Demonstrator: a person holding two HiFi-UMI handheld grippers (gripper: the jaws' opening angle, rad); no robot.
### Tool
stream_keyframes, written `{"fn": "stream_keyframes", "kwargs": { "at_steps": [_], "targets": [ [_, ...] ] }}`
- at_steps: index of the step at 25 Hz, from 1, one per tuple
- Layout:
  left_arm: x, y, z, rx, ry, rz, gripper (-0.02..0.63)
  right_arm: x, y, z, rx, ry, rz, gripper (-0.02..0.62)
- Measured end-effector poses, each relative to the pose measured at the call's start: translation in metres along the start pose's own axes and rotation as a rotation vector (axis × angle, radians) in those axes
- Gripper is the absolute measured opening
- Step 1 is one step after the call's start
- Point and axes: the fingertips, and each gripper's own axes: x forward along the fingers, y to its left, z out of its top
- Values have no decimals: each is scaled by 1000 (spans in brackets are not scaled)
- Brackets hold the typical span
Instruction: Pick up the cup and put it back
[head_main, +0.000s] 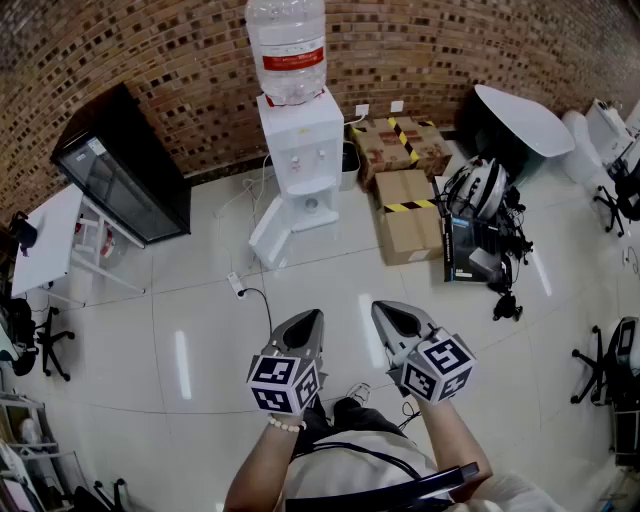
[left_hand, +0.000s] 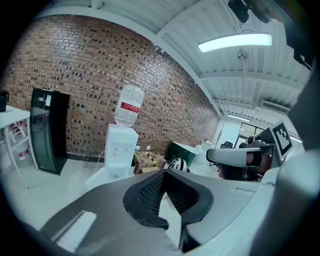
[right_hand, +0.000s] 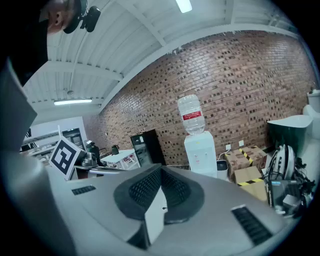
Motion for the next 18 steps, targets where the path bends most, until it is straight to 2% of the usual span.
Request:
{"fn": "stream_keyframes", "kwargs": {
  "at_steps": [7,18],
  "targets": [
    [10,-9,3,3,-27,2,6,3,-19,0,-13,-5,-8,14],
    [6,0,10,-7,-45,23,6,14,-1,9,8,-36,71,14]
  ]
}}
